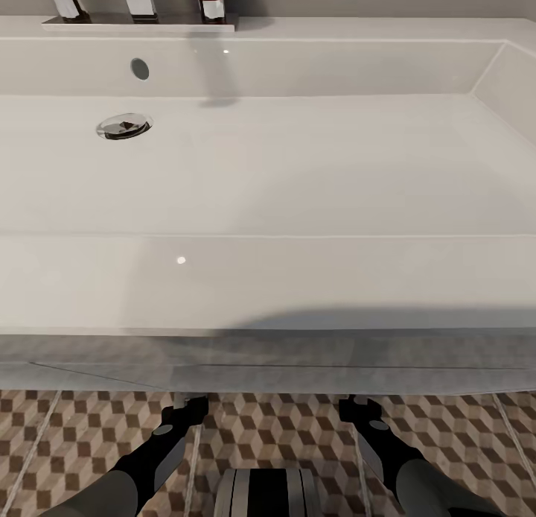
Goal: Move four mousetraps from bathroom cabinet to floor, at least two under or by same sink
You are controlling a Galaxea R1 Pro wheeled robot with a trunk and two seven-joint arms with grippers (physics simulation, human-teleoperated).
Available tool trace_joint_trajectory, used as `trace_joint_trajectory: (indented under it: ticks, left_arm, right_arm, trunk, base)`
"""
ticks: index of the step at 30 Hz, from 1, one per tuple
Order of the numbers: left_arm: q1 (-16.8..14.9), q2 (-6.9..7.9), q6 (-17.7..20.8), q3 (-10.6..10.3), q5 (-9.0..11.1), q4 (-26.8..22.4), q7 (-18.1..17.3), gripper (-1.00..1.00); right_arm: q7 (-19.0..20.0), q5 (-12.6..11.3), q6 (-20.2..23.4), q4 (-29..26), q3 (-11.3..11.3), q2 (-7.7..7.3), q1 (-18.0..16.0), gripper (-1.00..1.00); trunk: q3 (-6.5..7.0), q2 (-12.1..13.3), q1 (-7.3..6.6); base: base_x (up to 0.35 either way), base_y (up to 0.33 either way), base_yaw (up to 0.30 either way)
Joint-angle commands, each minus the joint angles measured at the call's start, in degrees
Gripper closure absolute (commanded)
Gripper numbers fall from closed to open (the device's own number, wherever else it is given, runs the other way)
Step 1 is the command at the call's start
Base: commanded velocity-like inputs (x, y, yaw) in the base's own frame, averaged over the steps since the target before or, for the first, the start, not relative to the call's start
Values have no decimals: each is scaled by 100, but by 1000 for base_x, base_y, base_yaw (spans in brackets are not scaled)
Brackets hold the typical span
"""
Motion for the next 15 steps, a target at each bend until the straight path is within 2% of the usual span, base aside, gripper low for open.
trace_joint_trajectory:
  ticks: [1, 15]
  left_arm:
    - [-3, 3, -22, -51, 35, 2, 51, 100]
    - [10, -18, -73, -60, 11, -97, 32, 100]
  right_arm:
    - [-9, 45, -20, 5, -45, 5, -3, 100]
    - [-8, 51, -29, 1, -47, 6, -3, 100]
  trunk:
    - [-3, -1, -1]
    - [-3, -1, -1]
  base:
    - [0, 0, 0]
    - [0, 0, 0]
